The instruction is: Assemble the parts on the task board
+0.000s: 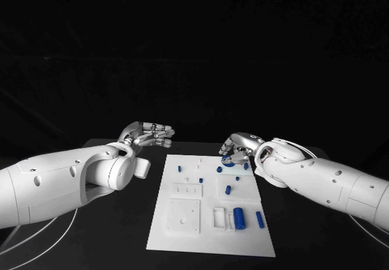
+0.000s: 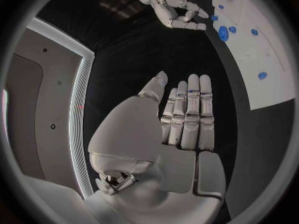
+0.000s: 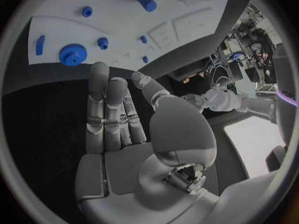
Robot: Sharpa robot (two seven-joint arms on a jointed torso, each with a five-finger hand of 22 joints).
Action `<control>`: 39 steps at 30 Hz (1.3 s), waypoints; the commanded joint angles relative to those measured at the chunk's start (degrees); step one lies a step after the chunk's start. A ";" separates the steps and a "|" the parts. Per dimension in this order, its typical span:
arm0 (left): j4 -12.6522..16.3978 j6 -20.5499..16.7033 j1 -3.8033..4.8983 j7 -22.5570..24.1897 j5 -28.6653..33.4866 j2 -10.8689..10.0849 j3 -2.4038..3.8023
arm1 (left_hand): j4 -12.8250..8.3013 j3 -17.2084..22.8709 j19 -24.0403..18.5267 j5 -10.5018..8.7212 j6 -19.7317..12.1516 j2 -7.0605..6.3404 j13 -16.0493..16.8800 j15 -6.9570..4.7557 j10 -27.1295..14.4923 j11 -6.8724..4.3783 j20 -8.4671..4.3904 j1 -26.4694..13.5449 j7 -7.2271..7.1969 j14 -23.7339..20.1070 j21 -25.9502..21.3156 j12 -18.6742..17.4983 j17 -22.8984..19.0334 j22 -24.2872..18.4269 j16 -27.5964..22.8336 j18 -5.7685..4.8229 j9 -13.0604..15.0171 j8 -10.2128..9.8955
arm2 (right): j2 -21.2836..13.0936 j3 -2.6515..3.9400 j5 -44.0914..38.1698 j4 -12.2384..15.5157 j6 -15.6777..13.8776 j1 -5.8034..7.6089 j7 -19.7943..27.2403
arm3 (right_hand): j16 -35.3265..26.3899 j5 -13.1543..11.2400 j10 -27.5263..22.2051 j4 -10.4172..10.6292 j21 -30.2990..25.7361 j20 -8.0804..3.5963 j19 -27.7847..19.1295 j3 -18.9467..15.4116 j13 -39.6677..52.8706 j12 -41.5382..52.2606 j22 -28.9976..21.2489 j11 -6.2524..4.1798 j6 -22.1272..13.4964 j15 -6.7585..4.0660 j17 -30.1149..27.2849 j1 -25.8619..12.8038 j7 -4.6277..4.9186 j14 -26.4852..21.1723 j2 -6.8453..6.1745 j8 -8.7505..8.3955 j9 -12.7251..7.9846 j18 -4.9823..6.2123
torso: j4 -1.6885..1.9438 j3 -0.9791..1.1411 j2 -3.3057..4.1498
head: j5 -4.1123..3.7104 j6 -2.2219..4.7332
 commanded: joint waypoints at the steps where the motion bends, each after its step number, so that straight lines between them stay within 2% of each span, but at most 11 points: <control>1: 0.97 1.16 0.38 0.40 -0.58 -0.11 0.07 | 0.03 -0.27 -0.44 0.02 -0.24 0.20 0.04 0.21 -0.54 0.13 -0.08 -0.62 0.09 -0.45 -0.01 -0.20 -0.10 -0.09 0.19 -0.49 0.03 -0.36 | 0.70 0.03 -9.89 -0.50 2.44 0.04 -4.65 | 0.45 -0.44 -0.93 0.10 -0.12 0.34 0.10 -0.76 0.08 -0.04 0.64 0.11 -0.25 0.54 -0.57 0.49 -0.04 0.03 -0.50 -0.23 -0.02 -0.19 | 0.75 -0.14 1.05 | -0.42 0.28; 6: 2.24 1.20 0.81 0.30 -0.59 -0.38 0.08 | 0.11 -0.32 -0.47 -0.07 -0.34 0.17 0.04 0.27 -0.68 0.18 0.00 -0.77 0.10 -0.56 -0.17 -0.19 -0.12 -0.21 0.16 -0.47 0.04 -0.33 | 1.46 0.02 -13.26 -1.15 3.38 0.03 -6.49 | 1.22 -1.74 -2.17 0.49 -1.10 0.59 1.11 -2.49 0.06 -0.04 1.44 0.36 -0.68 0.77 -1.53 1.66 -0.04 -0.09 -0.51 -0.23 -0.04 0.27 | 1.17 -0.19 1.64 | -0.65 0.61; 11: 3.07 1.24 1.16 0.19 -0.60 -0.63 0.08 | 0.20 -0.44 -0.41 -0.11 -0.38 0.10 0.04 0.34 -0.87 0.25 0.10 -0.91 0.12 -0.69 -0.42 -0.20 -0.15 -0.44 0.11 -0.44 0.04 -0.31 | 1.81 0.02 -15.28 -1.47 3.64 0.03 -7.68 | 2.29 -2.12 -2.23 0.90 -2.71 0.66 1.87 -2.22 0.06 -0.06 3.06 0.40 -0.72 0.82 -2.51 1.83 0.03 -0.26 -0.74 -0.23 -0.04 0.40 | 1.31 -0.22 2.09 | -0.98 0.69; 14: 3.45 1.27 1.34 0.14 -0.61 -0.79 0.08 | 0.24 -0.48 -0.37 -0.14 -0.39 0.10 0.04 0.36 -0.92 0.27 0.12 -0.93 0.13 -0.72 -0.52 -0.20 -0.15 -0.53 0.10 -0.43 0.04 -0.32 | 1.96 0.02 -16.29 -1.59 3.74 0.02 -8.40 | 2.37 -3.34 -2.05 0.77 -2.84 0.64 1.98 -1.61 0.06 -0.04 3.36 0.36 -0.65 0.79 -2.61 2.10 0.00 -0.32 -0.71 -0.23 -0.04 0.42 | 1.30 -0.22 2.38 | -1.13 0.82; 15: 3.56 1.29 1.40 0.13 -0.62 -0.83 0.08 | 0.28 -0.52 -0.33 -0.17 -0.40 0.10 0.04 0.38 -0.95 0.28 0.14 -0.96 0.13 -0.74 -0.60 -0.19 -0.16 -0.61 0.09 -0.43 0.04 -0.32 | 2.01 0.02 -16.58 -1.65 3.82 0.02 -8.60 | 2.59 -3.44 -2.04 0.87 -3.13 0.65 2.07 -0.33 0.05 -0.05 3.99 0.38 -0.61 0.80 -2.77 1.81 0.03 -0.37 -1.20 -0.25 -0.05 0.44 | 1.32 -0.21 2.44 | -1.17 0.83; 18: 3.85 1.35 1.58 0.08 -0.65 -0.92 0.09 | 0.28 -0.52 -0.33 -0.17 -0.40 0.10 0.04 0.38 -0.95 0.28 0.14 -0.96 0.13 -0.74 -0.60 -0.19 -0.16 -0.61 0.09 -0.43 0.04 -0.32 | 2.16 0.00 -17.29 -1.91 4.25 0.01 -9.04 | 2.89 -3.73 -1.93 1.24 -3.77 0.63 2.30 0.78 0.05 -0.04 5.15 0.35 -0.52 0.79 -3.03 1.77 0.00 -0.43 -1.56 -0.22 -0.03 0.46 | 1.38 -0.24 2.65 | -1.27 0.77; 28: 4.23 1.23 2.02 -0.30 -1.21 -1.21 0.10 | 0.49 -0.72 -0.12 -0.24 -0.36 0.09 0.04 0.44 -1.10 0.33 0.22 -1.05 0.11 -0.85 -1.06 -0.19 -0.17 -1.05 0.03 -0.42 0.04 -0.30 | 2.77 -0.05 -17.82 -2.55 4.62 -0.20 -8.89 | 3.24 -4.36 -0.52 1.29 -5.07 0.48 2.58 3.57 0.05 -0.06 7.47 0.04 -0.18 0.62 -3.30 0.93 -0.20 -0.52 -1.76 -0.22 -0.03 0.29 | 1.62 -0.27 3.25 | -1.44 0.76; 32: 4.27 1.25 2.15 -0.33 -1.30 -1.23 0.11 | 0.49 -0.72 -0.12 -0.24 -0.36 0.09 0.04 0.44 -1.10 0.33 0.22 -1.05 0.11 -0.85 -1.06 -0.19 -0.17 -1.05 0.03 -0.42 0.04 -0.30 | 3.03 -0.06 -17.93 -2.97 4.69 -0.26 -8.81 | 3.31 -4.57 0.03 1.34 -5.33 0.35 2.70 5.02 0.06 -0.05 8.32 -0.10 0.03 0.52 -3.28 0.53 -0.26 -0.47 -1.82 -0.22 -0.03 0.19 | 1.84 -0.38 3.43 | -1.55 0.76; 38: 4.33 1.21 2.29 -0.33 -1.53 -1.13 0.12 | 0.49 -0.72 -0.12 -0.24 -0.36 0.09 0.04 0.44 -1.10 0.33 0.22 -1.05 0.11 -0.85 -1.06 -0.19 -0.17 -1.05 0.03 -0.42 0.04 -0.30 | 3.41 -0.07 -18.09 -3.60 5.02 -0.32 -8.75 | 3.41 -4.75 0.14 1.50 -5.74 0.32 2.76 5.86 0.06 -0.04 9.30 -0.13 0.13 0.50 -3.24 0.38 -0.28 -0.50 -1.98 -0.21 -0.02 0.17 | 1.98 -0.53 3.88 | -1.69 1.10; 39: 4.31 1.21 2.30 -0.34 -1.55 -1.09 0.12 | 0.49 -0.72 -0.12 -0.24 -0.36 0.09 0.04 0.44 -1.10 0.33 0.22 -1.05 0.11 -0.85 -1.06 -0.19 -0.17 -1.05 0.03 -0.42 0.04 -0.30 | 3.48 -0.07 -18.11 -3.70 5.09 -0.33 -8.73 | 3.41 -4.82 0.20 1.55 -5.77 0.32 2.78 5.92 0.07 -0.04 9.36 -0.15 0.19 0.49 -3.24 0.40 -0.30 -0.50 -1.88 -0.20 -0.02 0.17 | 1.92 -0.55 3.92 | -1.71 1.12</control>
